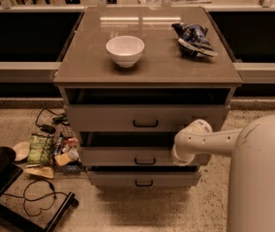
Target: Open middle drawer
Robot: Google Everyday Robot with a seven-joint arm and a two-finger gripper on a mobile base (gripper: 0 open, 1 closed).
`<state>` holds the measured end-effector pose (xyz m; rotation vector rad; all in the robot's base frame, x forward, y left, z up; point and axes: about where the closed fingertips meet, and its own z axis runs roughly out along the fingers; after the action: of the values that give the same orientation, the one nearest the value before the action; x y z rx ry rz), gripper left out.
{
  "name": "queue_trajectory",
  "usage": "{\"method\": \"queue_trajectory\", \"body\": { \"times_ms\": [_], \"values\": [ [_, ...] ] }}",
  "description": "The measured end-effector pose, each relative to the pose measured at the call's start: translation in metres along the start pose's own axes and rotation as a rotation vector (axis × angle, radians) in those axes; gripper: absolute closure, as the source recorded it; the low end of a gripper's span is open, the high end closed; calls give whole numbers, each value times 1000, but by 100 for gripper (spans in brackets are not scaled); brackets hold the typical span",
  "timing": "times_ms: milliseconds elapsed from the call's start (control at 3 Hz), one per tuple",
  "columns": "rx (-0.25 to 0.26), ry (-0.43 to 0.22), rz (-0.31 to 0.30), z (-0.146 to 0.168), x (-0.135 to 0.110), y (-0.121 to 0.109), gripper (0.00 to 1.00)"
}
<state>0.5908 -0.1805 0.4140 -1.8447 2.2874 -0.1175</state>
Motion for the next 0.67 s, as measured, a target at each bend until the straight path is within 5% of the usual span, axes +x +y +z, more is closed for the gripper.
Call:
{"method": "queue_trajectory", "body": {
  "times_ms": [667],
  "values": [
    [0, 0, 0, -1, 0, 0, 35]
  ]
}}
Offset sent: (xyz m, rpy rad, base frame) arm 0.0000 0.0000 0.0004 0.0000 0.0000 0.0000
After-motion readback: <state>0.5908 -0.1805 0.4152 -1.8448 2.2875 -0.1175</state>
